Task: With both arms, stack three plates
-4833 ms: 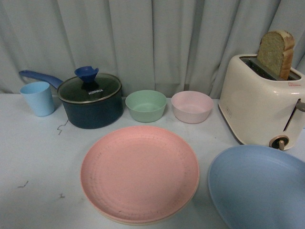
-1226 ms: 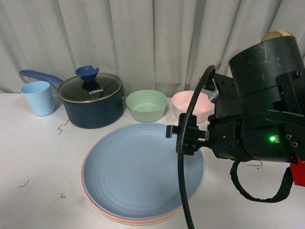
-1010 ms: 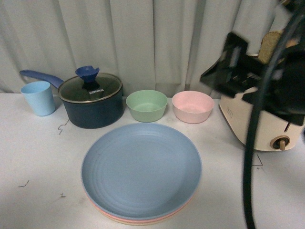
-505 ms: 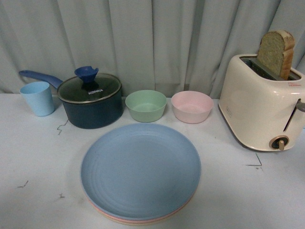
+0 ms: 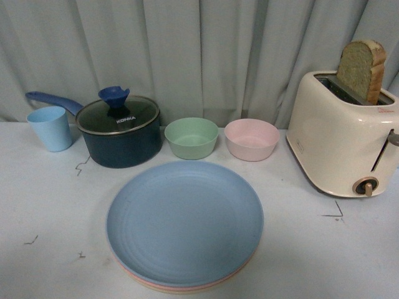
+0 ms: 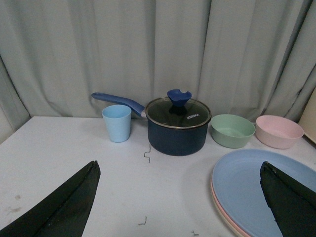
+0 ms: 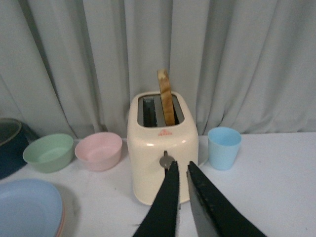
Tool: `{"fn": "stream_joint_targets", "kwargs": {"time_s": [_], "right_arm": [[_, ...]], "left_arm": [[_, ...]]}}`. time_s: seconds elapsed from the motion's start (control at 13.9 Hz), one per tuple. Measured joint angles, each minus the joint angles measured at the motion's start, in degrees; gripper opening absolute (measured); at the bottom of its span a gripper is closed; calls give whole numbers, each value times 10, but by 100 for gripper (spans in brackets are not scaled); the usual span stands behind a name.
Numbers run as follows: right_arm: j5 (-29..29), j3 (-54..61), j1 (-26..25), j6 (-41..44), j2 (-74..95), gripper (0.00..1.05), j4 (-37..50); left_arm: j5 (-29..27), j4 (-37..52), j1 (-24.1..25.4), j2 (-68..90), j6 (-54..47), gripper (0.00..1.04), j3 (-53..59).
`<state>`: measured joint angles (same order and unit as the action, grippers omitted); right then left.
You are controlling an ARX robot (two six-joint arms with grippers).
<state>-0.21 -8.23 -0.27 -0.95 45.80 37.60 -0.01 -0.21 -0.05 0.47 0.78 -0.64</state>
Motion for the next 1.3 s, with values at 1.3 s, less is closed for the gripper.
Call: {"fn": "stream_joint_targets", "kwargs": {"time_s": [1.3], "right_arm": [[0, 76, 0, 6, -318, 2, -235]], "left_arm": [[0, 0, 0, 0, 0, 98, 0]]}}
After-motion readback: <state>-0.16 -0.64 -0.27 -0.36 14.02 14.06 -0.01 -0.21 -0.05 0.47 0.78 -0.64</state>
